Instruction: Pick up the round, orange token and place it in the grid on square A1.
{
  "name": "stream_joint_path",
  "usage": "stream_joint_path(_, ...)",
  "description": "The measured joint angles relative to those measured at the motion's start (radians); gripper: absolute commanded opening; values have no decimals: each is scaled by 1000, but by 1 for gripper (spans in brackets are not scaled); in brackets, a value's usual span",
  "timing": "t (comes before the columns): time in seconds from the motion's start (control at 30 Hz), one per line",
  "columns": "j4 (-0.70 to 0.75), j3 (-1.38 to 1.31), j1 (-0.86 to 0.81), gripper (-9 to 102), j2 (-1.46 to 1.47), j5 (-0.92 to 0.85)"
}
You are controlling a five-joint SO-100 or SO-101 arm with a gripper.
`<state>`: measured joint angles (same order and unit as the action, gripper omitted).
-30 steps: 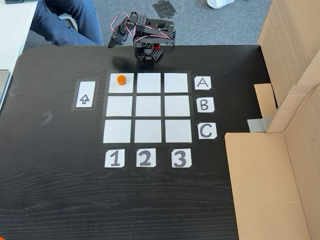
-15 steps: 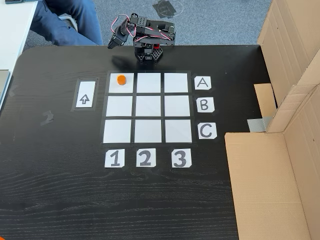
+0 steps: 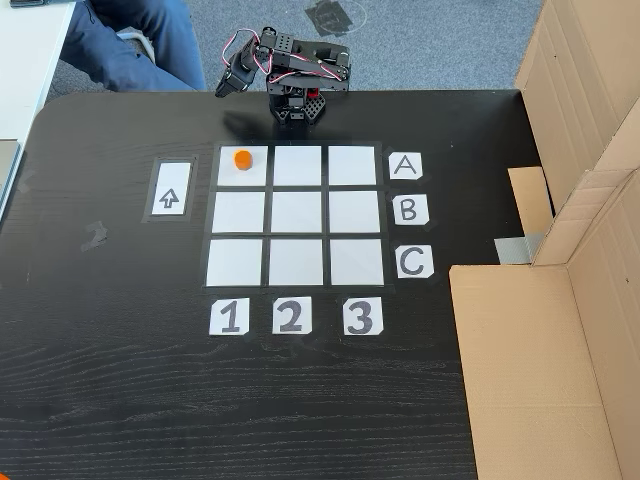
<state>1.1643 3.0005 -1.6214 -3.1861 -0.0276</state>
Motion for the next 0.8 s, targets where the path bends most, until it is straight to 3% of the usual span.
stream_joint_path(0.8, -3, 0, 5, 3, 9, 0)
